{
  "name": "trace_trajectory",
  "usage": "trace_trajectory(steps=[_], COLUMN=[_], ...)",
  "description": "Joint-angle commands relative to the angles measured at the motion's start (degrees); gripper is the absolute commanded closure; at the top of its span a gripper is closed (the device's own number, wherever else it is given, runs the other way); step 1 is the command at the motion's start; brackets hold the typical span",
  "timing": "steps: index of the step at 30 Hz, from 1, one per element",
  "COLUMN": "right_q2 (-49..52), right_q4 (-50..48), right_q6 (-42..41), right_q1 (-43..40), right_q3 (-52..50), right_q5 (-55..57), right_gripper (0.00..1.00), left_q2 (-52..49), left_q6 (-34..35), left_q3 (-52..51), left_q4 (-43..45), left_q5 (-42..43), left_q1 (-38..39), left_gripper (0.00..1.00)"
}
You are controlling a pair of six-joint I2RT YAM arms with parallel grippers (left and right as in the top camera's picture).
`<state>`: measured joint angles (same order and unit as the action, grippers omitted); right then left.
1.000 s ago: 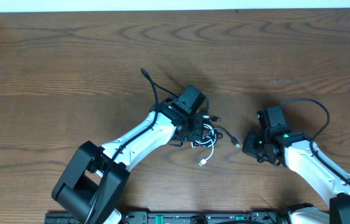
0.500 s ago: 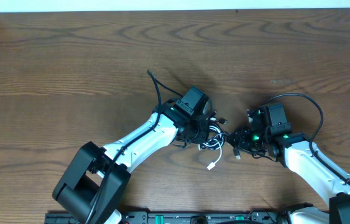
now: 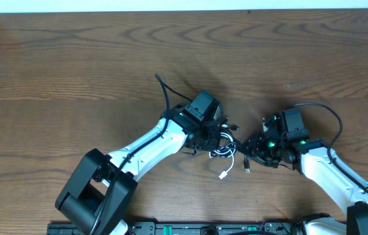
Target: Untangle cables
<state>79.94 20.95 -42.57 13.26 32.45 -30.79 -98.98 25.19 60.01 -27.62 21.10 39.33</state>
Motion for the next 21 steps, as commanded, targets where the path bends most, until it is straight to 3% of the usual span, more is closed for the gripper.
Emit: trace_trajectory(steps=[1, 12, 21], right_q2=[-0.2, -0.2, -0.1], right_q4=[0.2, 2.5, 3.9], right_q6=[-0.2, -0.2, -3.4], right_q1=[-0.3, 3.3, 9.7], right_q3=[2.9, 3.9, 3.8], right_q5=[0.9, 3.0, 14.1], right_gripper=[0.66, 0.70, 0.73], left_q2=[0.6, 0.6, 0.6], left_q6=[-1.0, -1.0, -1.0], left_q3=[0.2, 0.2, 0.2], left_q4=[0.0, 0.8, 1.1], left_q5=[-0.1, -0.1, -0.1], left_q1=[0.1, 0.1, 0.1], left_gripper=[0.93, 0.93, 0.93])
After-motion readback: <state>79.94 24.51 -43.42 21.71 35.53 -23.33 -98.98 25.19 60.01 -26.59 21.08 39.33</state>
